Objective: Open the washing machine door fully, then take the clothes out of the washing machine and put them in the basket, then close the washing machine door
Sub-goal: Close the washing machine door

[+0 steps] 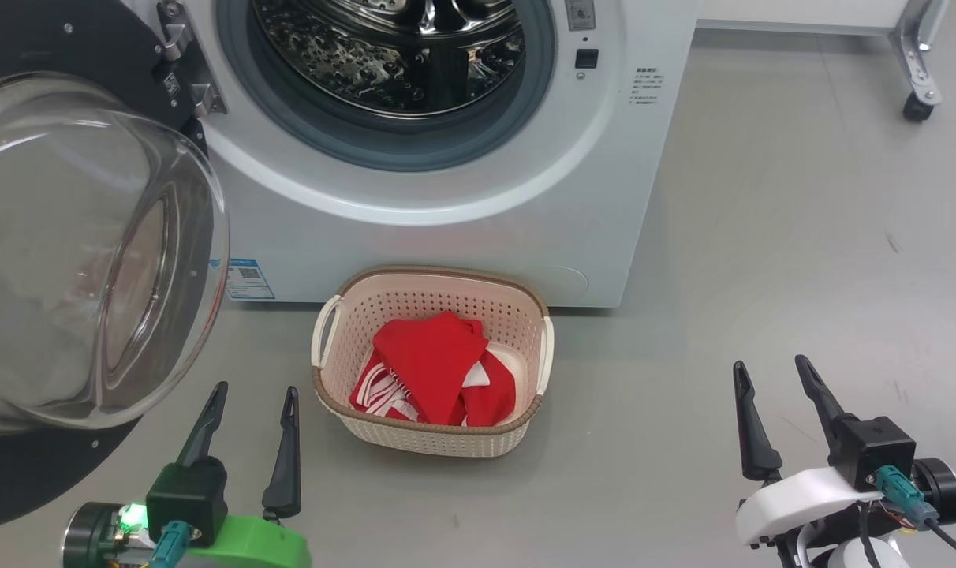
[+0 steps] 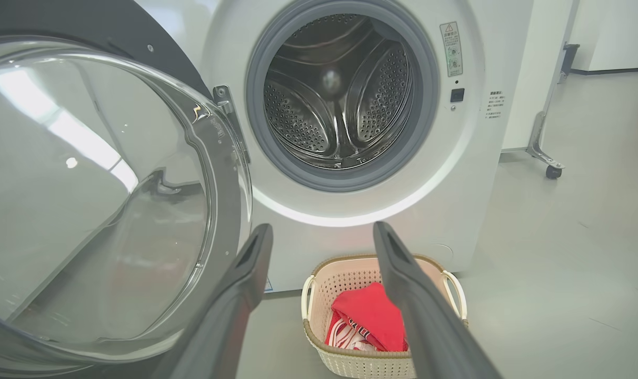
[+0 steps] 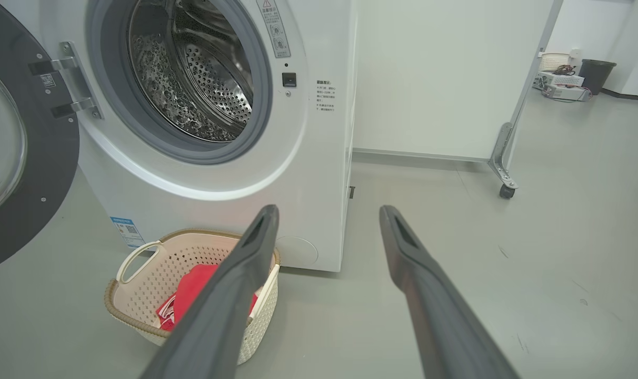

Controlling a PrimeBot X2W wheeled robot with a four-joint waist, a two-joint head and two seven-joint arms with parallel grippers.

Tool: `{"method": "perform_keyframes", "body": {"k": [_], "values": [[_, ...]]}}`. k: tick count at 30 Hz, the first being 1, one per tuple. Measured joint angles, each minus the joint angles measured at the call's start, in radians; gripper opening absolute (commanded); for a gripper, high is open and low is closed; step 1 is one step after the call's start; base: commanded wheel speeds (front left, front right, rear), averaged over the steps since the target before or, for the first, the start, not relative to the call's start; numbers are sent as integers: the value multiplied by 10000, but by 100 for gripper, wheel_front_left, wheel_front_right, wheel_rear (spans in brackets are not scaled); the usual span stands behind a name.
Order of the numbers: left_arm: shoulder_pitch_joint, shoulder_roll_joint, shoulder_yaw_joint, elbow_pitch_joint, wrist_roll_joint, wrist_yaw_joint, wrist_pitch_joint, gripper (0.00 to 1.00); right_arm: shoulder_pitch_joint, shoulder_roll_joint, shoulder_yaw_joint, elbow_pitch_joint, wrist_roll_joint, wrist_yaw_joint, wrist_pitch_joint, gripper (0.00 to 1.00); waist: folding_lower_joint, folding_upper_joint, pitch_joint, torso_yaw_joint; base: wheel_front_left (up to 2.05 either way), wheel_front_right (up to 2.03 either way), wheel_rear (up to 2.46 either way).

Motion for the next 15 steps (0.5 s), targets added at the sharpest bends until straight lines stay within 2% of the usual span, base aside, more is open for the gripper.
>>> {"method": "perform_keyframes", "body": {"k": [15], "values": [[-2, -115, 173, 234, 54, 33, -221, 100, 0, -171, 100, -84, -54, 13, 140, 100, 0, 0, -88, 1654, 0, 0, 0]]}}
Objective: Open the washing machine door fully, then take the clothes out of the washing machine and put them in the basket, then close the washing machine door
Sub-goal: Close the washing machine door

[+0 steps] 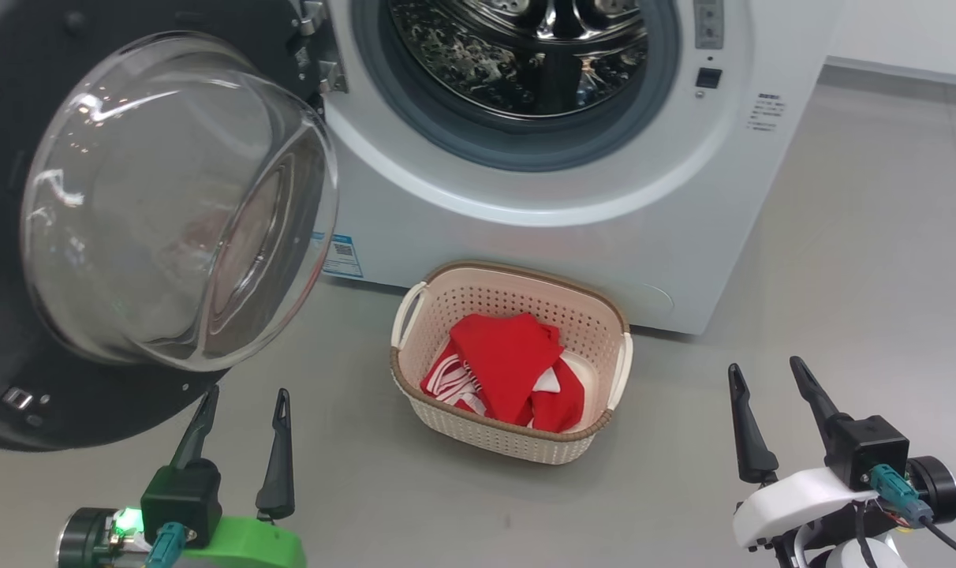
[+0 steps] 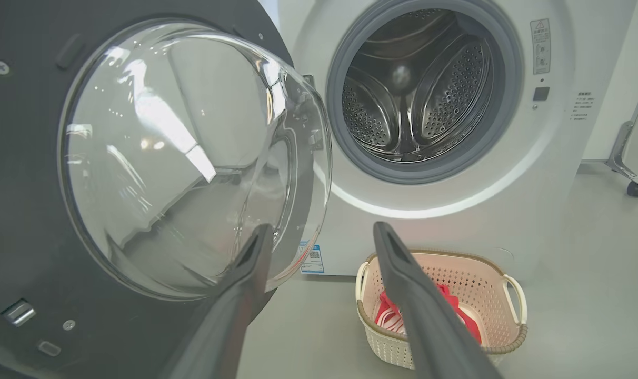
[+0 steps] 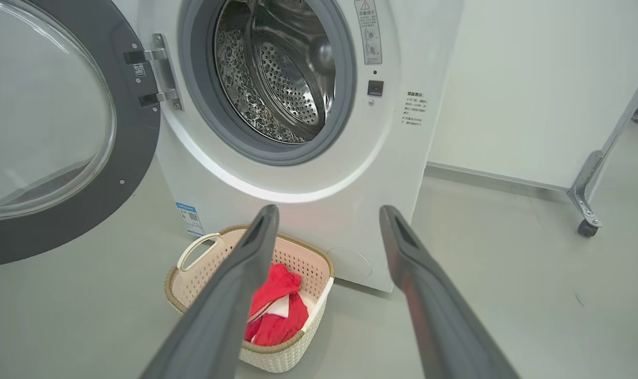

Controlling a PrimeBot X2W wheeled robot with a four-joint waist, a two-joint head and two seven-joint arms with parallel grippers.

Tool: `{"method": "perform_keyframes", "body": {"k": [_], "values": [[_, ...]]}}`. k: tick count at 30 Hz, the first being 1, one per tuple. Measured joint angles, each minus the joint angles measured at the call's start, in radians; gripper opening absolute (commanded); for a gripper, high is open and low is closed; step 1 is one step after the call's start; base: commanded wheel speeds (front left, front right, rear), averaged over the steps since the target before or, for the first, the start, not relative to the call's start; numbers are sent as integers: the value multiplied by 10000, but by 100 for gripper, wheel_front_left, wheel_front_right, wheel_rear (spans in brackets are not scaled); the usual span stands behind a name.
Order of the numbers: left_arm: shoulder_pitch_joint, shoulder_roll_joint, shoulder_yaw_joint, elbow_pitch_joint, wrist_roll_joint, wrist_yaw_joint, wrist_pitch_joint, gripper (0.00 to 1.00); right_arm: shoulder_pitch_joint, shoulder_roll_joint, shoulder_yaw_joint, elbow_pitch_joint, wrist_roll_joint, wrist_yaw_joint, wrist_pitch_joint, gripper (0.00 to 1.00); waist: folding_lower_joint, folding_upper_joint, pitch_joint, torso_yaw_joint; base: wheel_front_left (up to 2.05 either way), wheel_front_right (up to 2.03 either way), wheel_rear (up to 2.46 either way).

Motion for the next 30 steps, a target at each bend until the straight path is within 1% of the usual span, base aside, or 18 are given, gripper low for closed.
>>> {"method": "perform_keyframes", "body": {"k": [13, 15, 17, 22, 30], "values": [[42, -36, 307, 123, 194, 42, 19, 100, 93, 267, 253, 0, 6, 8, 79, 100, 0, 0, -333, 1739, 0, 0, 0], [164, -40, 499, 84, 196, 42, 17, 100, 120, 316, 408, 0, 4, 35, 127, 100, 0, 0, -387, 1964, 0, 0, 0], [339, -38, 706, 58, 196, 42, 17, 100, 116, 359, 577, 10, 4, 130, 209, 100, 0, 0, -435, 2145, 0, 0, 0], [509, -42, 922, 13, 196, 44, 17, 100, 116, 389, 673, 38, 4, 167, 240, 100, 0, 0, -563, 2333, 0, 0, 0], [536, -71, 965, -58, 251, 44, 23, 100, 116, 395, 683, 165, 4, 178, 259, 100, 0, 0, -663, 2331, 0, 0, 0]]}}
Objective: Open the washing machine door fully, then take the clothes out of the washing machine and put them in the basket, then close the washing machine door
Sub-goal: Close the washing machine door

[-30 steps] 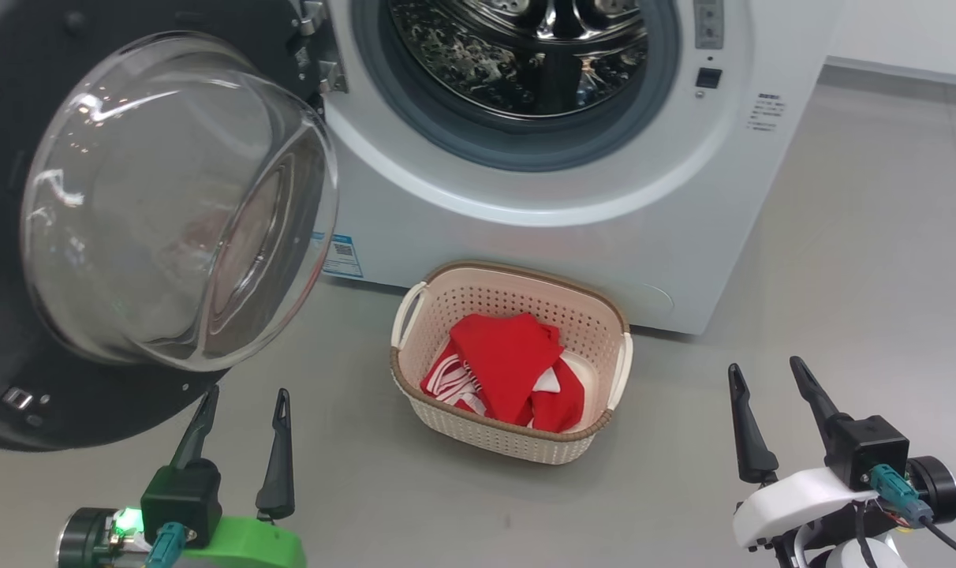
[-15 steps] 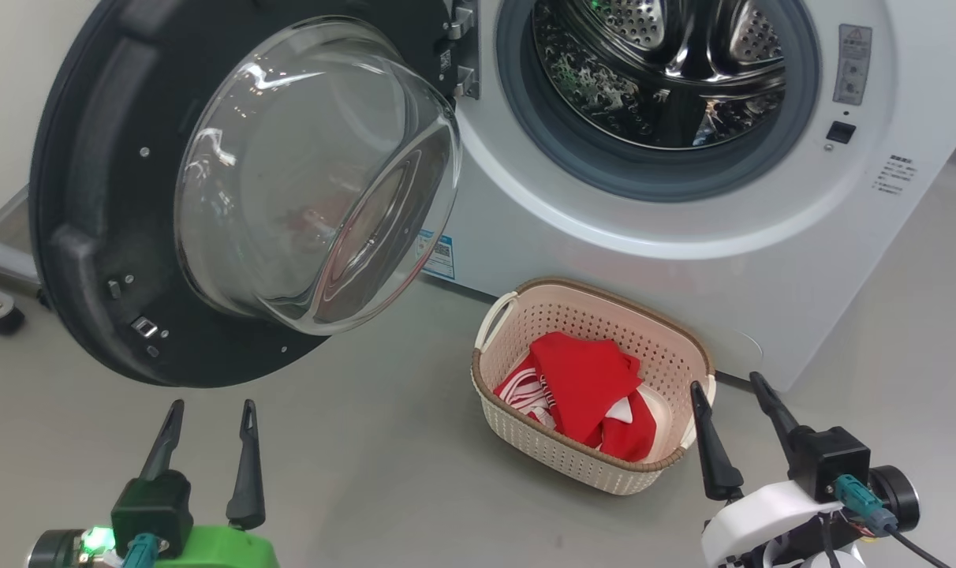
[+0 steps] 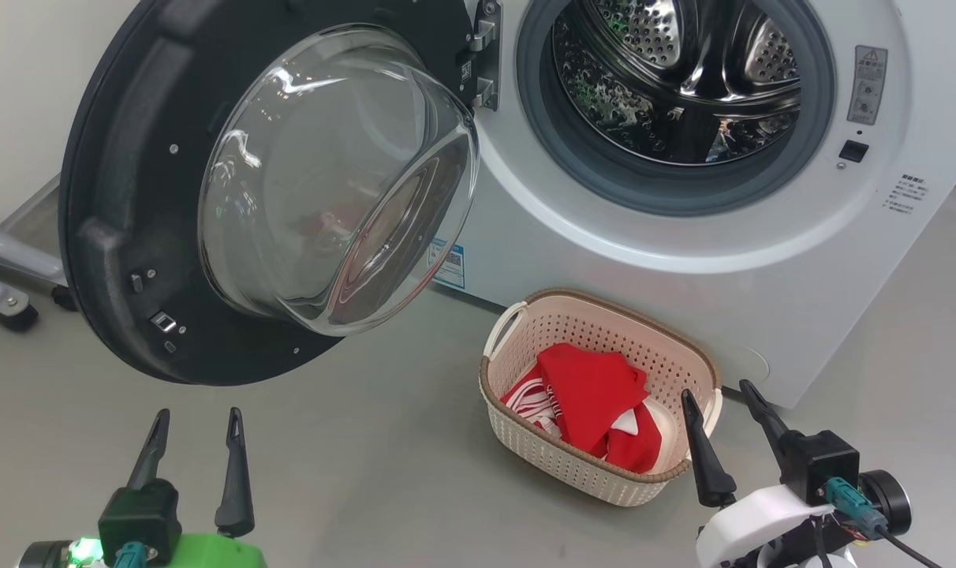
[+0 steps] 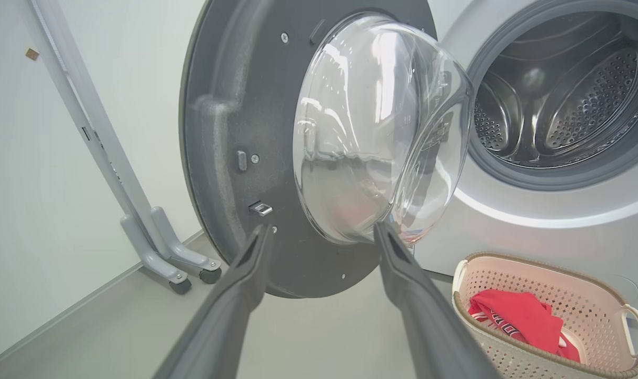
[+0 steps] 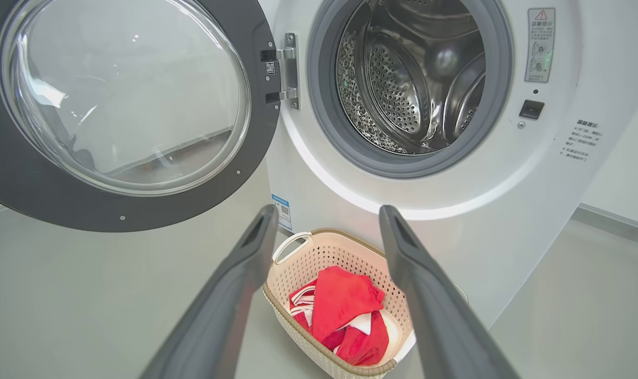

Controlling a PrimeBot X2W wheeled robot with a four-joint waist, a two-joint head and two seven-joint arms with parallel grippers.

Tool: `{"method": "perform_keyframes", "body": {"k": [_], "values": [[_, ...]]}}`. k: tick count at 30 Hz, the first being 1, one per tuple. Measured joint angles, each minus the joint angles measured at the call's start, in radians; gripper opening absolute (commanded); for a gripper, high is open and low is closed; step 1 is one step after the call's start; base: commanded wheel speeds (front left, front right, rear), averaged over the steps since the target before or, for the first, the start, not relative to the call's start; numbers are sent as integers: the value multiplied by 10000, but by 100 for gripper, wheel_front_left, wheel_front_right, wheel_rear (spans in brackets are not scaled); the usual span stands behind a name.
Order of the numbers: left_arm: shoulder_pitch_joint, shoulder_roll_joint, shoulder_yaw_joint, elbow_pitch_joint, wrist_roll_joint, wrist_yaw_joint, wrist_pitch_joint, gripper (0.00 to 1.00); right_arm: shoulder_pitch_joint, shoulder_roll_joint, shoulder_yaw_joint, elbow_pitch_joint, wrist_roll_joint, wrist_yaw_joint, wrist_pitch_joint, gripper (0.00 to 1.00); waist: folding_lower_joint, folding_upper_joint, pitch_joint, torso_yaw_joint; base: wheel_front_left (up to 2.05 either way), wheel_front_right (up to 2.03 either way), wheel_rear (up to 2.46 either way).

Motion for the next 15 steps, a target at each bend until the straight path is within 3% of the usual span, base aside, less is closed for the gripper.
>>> {"method": "perform_keyframes", "body": {"k": [4, 5, 7, 12, 15], "values": [[38, -4, 12, 2, 4, 0, 50, 100, 2, 40, -2, 27, 0, -2, 0, 100, 0, 0, -34, -10, 0, 0, 0], [43, -4, 29, 2, 13, 0, 100, 72, 3, 52, -2, 31, 0, -2, -2, 100, 0, 0, -43, -13, 0, 0, 0], [74, -8, 92, 8, 13, 0, 130, 0, 4, 59, -2, 36, 0, -4, -2, 100, 0, 0, -61, -18, 0, 0, 0], [134, -21, 127, -2, -12, 0, 138, 0, 5, 73, -2, 46, 0, -12, -2, 100, 0, 0, -81, -29, 0, 0, 0], [134, -79, 136, -163, -554, -10, 128, 0, 5, 79, 0, 46, 0, -12, -2, 100, 0, 0, -82, -36, 0, 0, 0]]}}
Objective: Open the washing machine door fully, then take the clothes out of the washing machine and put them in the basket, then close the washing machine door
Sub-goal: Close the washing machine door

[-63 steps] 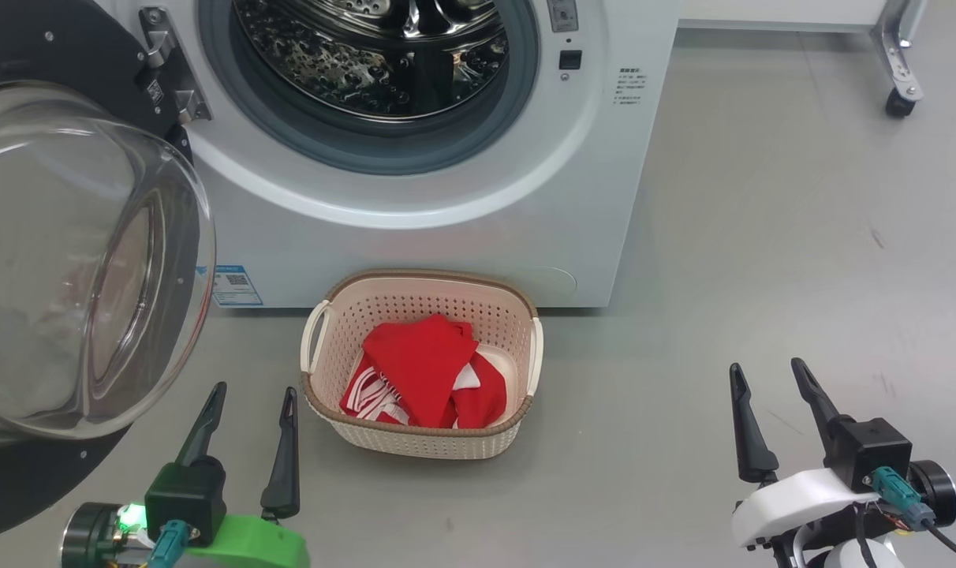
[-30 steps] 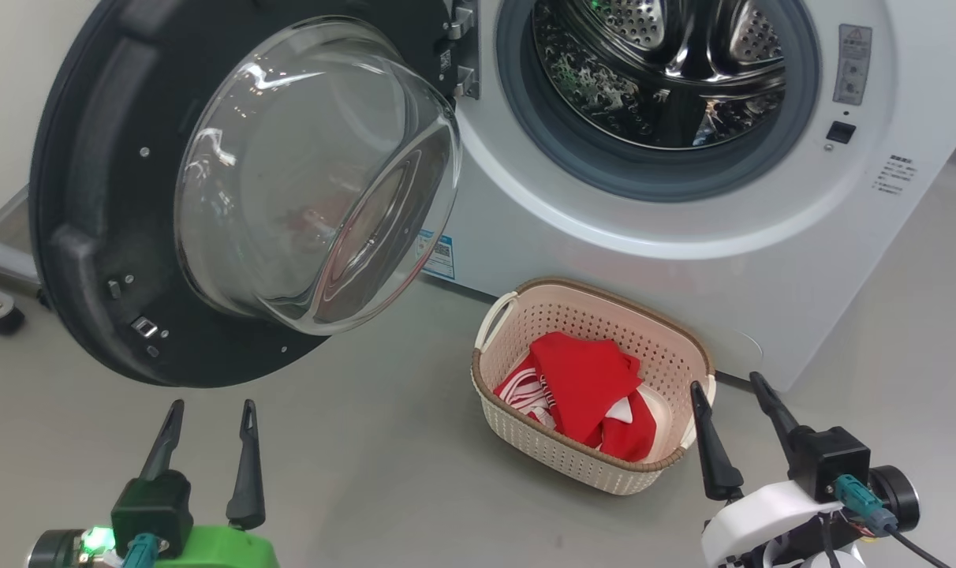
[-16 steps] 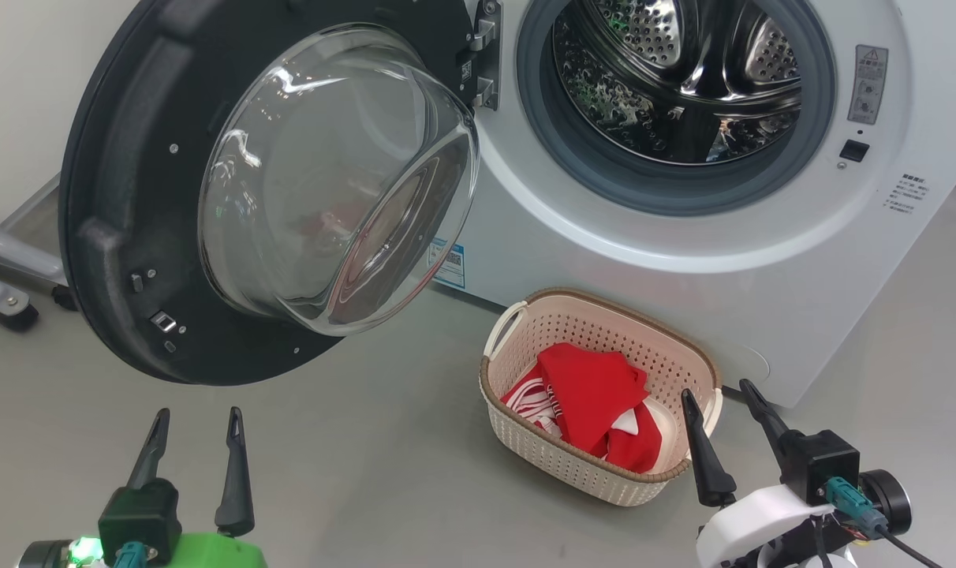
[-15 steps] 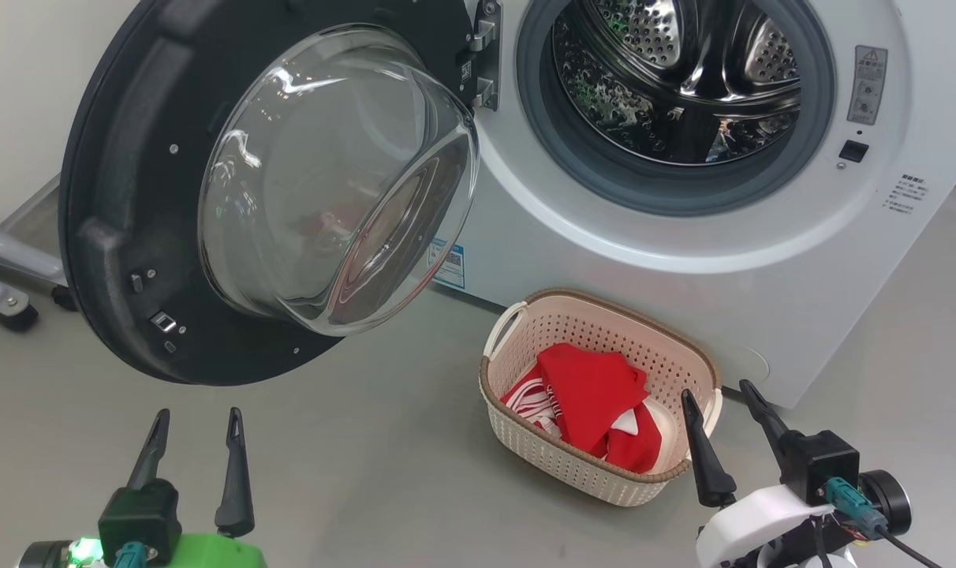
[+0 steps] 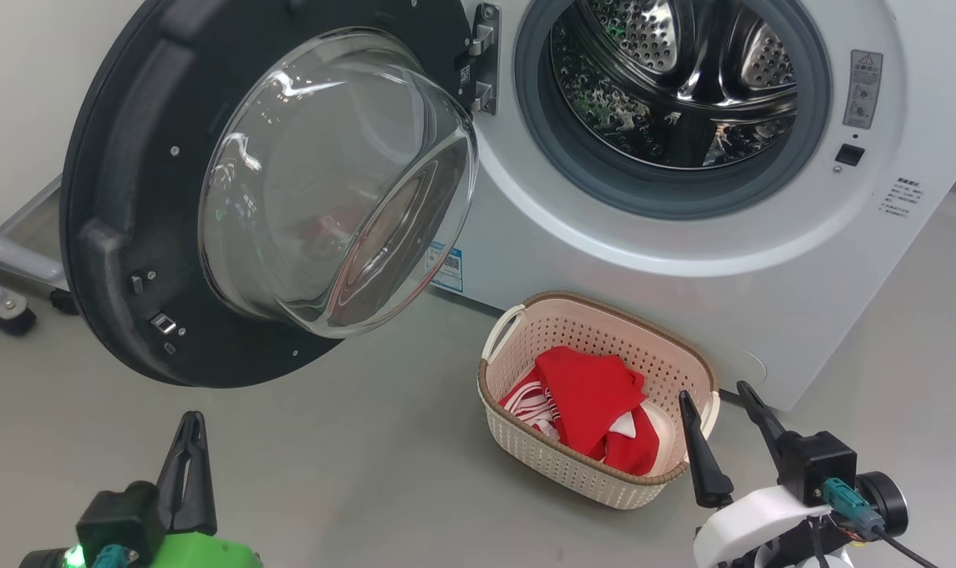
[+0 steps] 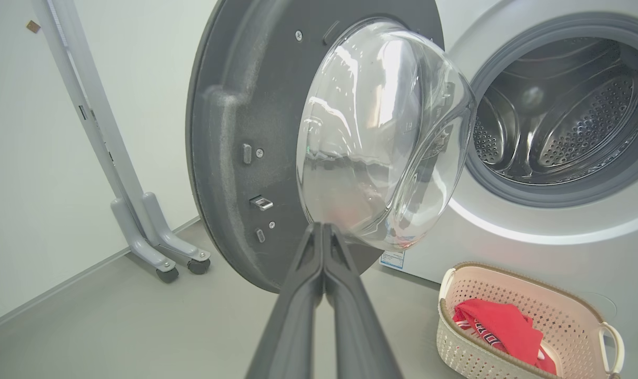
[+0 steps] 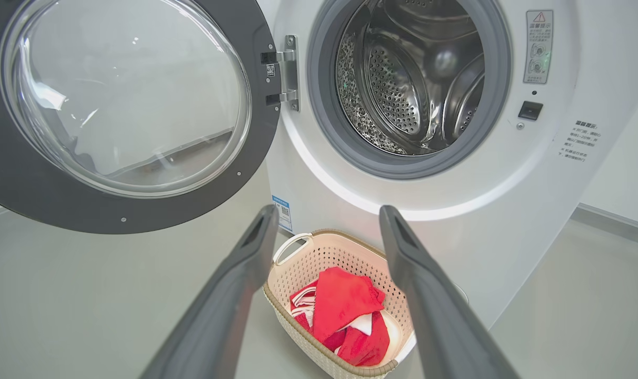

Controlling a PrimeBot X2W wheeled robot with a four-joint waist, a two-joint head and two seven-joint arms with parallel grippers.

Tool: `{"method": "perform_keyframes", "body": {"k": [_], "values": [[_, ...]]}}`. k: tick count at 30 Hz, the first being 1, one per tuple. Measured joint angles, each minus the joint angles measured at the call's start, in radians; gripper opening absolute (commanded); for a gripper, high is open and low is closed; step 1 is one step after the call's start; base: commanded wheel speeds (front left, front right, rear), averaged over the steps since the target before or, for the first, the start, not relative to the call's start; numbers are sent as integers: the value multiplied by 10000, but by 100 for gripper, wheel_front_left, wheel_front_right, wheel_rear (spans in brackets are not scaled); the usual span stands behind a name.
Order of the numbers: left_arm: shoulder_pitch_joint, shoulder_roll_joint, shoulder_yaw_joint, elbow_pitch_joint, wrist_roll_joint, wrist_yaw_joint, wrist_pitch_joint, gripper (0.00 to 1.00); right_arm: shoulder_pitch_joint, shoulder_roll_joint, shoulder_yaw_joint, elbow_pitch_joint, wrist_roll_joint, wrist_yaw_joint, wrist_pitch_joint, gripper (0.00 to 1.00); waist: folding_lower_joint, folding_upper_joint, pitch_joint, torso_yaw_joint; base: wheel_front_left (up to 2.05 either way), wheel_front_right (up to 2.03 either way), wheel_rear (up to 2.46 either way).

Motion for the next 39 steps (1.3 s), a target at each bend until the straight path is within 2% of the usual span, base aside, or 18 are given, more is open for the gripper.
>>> {"method": "perform_keyframes", "body": {"k": [3, 7, 15, 16, 17, 20, 23, 30, 39], "values": [[-1, -61, 111, -274, -660, -102, -8, 0, 1, 0, -4, 0, 0, -2, -2, 100, 0, 0, 1, -8, 0, 0, 0], [-14, -82, 276, -853, -1925, -552, -119, 0, 6, 0, -50, 2, 0, -4, -12, 100, 0, 0, -2, -16, 0, 0, 0], [-226, -127, 786, -1912, -6548, -1678, -167, 0, 65, 2, -61, -36, 0, -13, -15, 100, 0, 0, 86, -40, 0, 0, 0], [-285, -134, 794, -2033, -7173, -1691, -280, 0, 65, 0, -46, -44, -2, -13, -13, 100, 0, 0, 118, -51, 0, 0, 0], [-285, -134, 794, -2033, -7173, -1691, -280, 0, 65, 0, -46, -44, -2, -13, -13, 100, 0, 0, 118, -51, 0, 0, 0], [-574, -144, 1014, -2301, -8692, -1873, -568, 0, 63, -6, -31, -67, -4, -13, 2, 100, 0, 0, 212, -108, 0, 0, 0], [-924, -169, 1737, -2477, -10009, -2034, -619, 0, 58, -10, -23, -130, -86, -13, 17, 100, 0, 0, 299, -170, 0, 0, 0], [-1565, -100, 3496, -2161, -11394, -1990, -184, 0, 45, -36, 2, -211, -102, -13, 35, 100, 0, 0, 400, -355, 0, 0, 0], [-2824, 1304, 5473, -265, -12953, -947, 654, 0, -30, -88, 36, -359, -203, -13, 132, 100, 0, 0, 641, -648, 0, 0, 0]]}}
